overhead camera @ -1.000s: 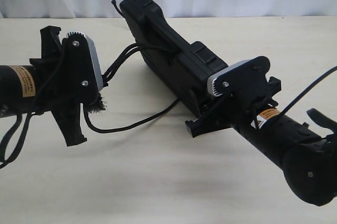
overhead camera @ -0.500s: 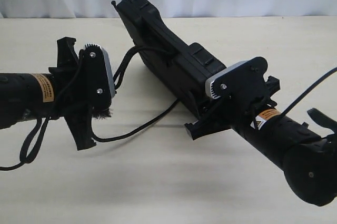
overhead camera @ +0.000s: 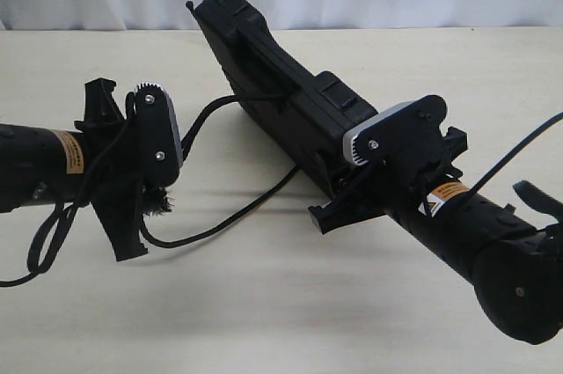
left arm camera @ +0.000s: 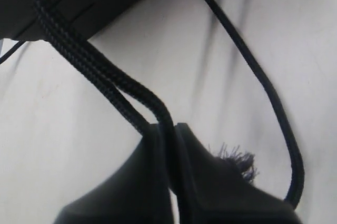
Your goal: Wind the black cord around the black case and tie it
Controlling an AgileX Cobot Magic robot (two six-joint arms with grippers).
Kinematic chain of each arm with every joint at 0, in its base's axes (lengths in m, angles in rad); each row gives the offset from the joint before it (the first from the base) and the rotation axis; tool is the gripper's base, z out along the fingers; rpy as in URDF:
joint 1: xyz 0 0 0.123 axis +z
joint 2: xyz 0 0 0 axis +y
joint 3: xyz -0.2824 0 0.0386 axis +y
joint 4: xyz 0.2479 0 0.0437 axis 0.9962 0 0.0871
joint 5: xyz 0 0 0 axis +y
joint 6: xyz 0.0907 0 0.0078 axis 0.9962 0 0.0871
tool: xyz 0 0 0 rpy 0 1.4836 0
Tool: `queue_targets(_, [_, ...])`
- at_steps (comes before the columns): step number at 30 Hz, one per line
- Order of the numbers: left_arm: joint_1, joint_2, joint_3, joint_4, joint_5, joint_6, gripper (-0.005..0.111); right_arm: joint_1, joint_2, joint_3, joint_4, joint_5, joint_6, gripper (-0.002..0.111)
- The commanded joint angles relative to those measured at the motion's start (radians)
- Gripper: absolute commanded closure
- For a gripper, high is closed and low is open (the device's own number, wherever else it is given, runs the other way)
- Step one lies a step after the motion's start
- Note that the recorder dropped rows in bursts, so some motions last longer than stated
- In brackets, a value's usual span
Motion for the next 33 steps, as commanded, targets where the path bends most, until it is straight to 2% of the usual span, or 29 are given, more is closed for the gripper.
queue_targets(1, [0.004, 0.003, -0.055, -0.015, 0.017, -0.070, 0.107, -0.001, 0.017, 0.016, 0.012, 0.176, 0.030, 0.104])
queue_targets(7, [0.004, 0.076, -0.159, -0.015, 0.139, -0.139, 0.107, -0.001, 0.017, 0.016, 0.012, 0.190, 0.030, 0.104])
queue_targets(15, [-0.084, 0.117, -0.177, 0.029, 0.136, -0.138, 0.107, -0.001, 0.017, 0.016, 0.012, 0.190, 0.030, 0.104])
queue_targets(19, [-0.123, 0.117, -0.177, 0.087, 0.136, -0.136, 0.107, -0.001, 0.017, 0.016, 0.012, 0.190, 0.030, 0.104])
queue_targets(27, [-0.223, 0.096, -0.177, 0.342, 0.136, -0.138, 0.107, -0.001, 0.017, 0.016, 0.012, 0.190, 0.030, 0.104])
queue_targets(33, [-0.224, 0.013, -0.177, 0.360, 0.127, -0.143, 0.107, -0.001, 0.017, 0.016, 0.012, 0.190, 0.030, 0.104])
